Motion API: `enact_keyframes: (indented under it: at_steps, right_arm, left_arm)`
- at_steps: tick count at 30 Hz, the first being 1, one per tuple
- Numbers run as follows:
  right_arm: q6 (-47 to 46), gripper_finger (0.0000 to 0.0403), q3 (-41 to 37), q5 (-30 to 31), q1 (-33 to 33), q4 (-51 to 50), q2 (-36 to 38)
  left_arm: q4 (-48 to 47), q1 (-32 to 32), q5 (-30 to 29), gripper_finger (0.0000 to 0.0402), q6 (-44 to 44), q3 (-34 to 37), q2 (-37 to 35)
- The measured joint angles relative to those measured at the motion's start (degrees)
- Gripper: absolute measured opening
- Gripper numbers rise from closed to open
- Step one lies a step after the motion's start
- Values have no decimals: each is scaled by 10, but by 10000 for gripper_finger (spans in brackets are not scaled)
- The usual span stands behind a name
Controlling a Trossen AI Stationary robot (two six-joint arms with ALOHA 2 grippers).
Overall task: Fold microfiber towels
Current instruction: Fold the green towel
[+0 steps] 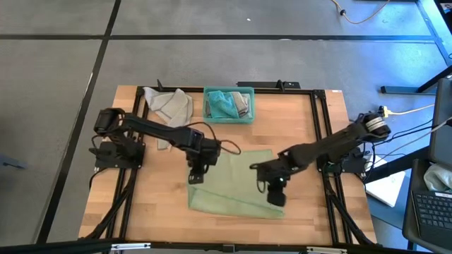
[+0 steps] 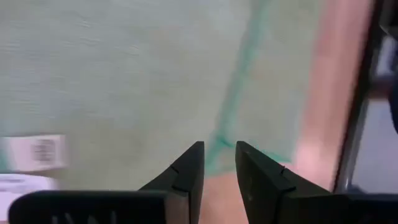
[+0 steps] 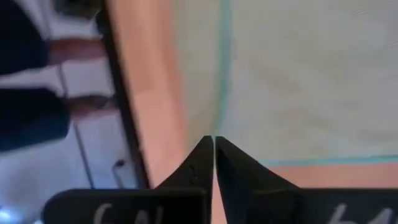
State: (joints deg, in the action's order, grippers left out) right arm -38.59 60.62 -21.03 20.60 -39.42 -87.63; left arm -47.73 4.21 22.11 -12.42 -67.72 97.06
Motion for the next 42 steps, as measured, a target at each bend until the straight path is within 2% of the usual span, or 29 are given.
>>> enact_keyframes:
  at_steps: [3, 7, 10, 12, 15, 21, 25, 33, 35, 39, 42]
  right_arm:
    - [-3, 50, -2, -23, 29, -5, 13]
    - [-17, 119, -2, -31, 71, -10, 14]
    - [-26, 161, -2, -11, 105, -9, 10]
    - [-37, 174, -2, 17, 121, -9, 6]
    - [-49, 177, -2, 32, 133, -8, -10]
    - [-65, 171, -2, -16, 135, 26, -67]
    - [-81, 170, -2, -24, 134, 48, -95]
    - [-107, 170, -2, -39, 126, 34, -87]
    - [-111, 170, -1, -25, 125, 36, -73]
    - [-106, 170, -1, 47, 126, 29, -65]
    - [-92, 170, -18, 47, 125, 66, -78]
  left_arm:
    - [-2, 24, -3, 86, 1, 0, -7]
    - [20, 47, -17, 86, -23, 0, -9]
    - [59, 61, -23, 86, -42, 0, -9]
    - [92, 68, -39, 86, -54, 0, -9]
    - [130, 76, -62, 86, -56, 0, -9]
    - [174, 79, -82, 86, -80, -1, -9]
    - [180, 81, -82, 86, -99, -1, -9]
    - [178, 101, -82, 85, -101, -1, -9]
    - [178, 107, -89, 85, -100, -1, -9]
    - [180, 113, -107, 85, -101, -1, -10]
    - [185, 112, -110, 85, -105, -1, -10]
